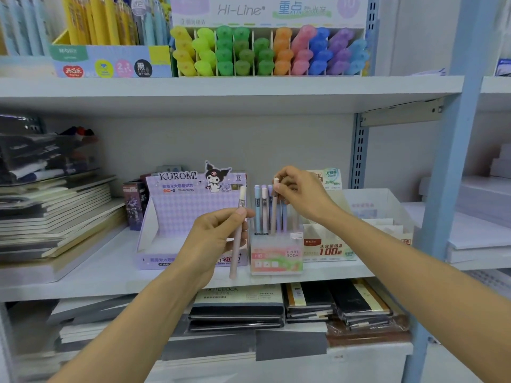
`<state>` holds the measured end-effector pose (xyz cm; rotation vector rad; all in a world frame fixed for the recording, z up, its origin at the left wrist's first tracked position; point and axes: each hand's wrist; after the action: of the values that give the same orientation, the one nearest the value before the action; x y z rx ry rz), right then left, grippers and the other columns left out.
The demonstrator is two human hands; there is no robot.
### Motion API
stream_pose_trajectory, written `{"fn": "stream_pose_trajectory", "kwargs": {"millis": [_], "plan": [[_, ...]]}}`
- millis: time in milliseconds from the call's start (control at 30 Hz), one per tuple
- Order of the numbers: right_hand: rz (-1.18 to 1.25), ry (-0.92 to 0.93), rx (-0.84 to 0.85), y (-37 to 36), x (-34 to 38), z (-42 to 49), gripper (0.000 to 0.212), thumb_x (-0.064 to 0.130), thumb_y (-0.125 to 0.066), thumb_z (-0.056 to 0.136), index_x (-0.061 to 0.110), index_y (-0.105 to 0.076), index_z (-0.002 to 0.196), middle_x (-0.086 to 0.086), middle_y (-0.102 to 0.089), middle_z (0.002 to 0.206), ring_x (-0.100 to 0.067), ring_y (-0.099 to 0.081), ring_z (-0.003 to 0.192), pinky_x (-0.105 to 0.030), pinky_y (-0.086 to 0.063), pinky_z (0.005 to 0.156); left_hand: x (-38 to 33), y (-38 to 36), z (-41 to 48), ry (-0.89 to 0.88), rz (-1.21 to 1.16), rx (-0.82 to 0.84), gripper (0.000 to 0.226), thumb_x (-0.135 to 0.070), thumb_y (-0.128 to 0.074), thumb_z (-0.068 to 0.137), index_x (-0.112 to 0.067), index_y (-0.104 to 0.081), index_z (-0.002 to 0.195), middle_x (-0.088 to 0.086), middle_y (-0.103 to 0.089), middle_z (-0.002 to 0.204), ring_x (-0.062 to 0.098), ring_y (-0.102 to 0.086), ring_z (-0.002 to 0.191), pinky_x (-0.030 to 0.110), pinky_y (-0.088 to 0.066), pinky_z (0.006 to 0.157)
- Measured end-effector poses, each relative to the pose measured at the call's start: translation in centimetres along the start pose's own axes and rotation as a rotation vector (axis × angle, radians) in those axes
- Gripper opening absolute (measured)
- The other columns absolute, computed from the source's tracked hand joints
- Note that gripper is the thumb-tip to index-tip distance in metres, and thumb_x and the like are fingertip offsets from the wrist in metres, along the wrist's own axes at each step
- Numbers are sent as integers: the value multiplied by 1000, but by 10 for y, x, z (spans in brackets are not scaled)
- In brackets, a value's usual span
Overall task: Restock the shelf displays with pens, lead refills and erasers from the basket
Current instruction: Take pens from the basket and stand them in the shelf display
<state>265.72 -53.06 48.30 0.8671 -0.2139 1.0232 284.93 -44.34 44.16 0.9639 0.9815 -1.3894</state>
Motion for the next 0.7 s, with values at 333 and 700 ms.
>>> {"fn": "stream_pose_trajectory", "kwargs": {"millis": [333,700], "plan": [[-139,55,-90,-11,-14,2,11,14,-67,89,16,-65,100,2,-62,94,-12,-58,86,-23,-47,77,5,-1,4,11,-74,-83,34,-26,-76,65,-9,-74,95,2,-76,79,6,-68,67,17,-54,59],[330,-2,90,-1,23,-16,22,31,-64,91,18,-72,108,9,-73,95,-2,-67,86,-17,-52,76,0,-8,2,-93,-37,-97,38,-26,-78,65,-6,-70,95,8,-76,81,15,-73,72,20,-57,62]]}}
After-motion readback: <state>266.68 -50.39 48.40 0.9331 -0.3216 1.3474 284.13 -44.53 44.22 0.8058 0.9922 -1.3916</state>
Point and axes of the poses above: each hand's wrist, its own z-axis towards the middle knuckle, its own y-axis out of the back of the hand, x = y × z
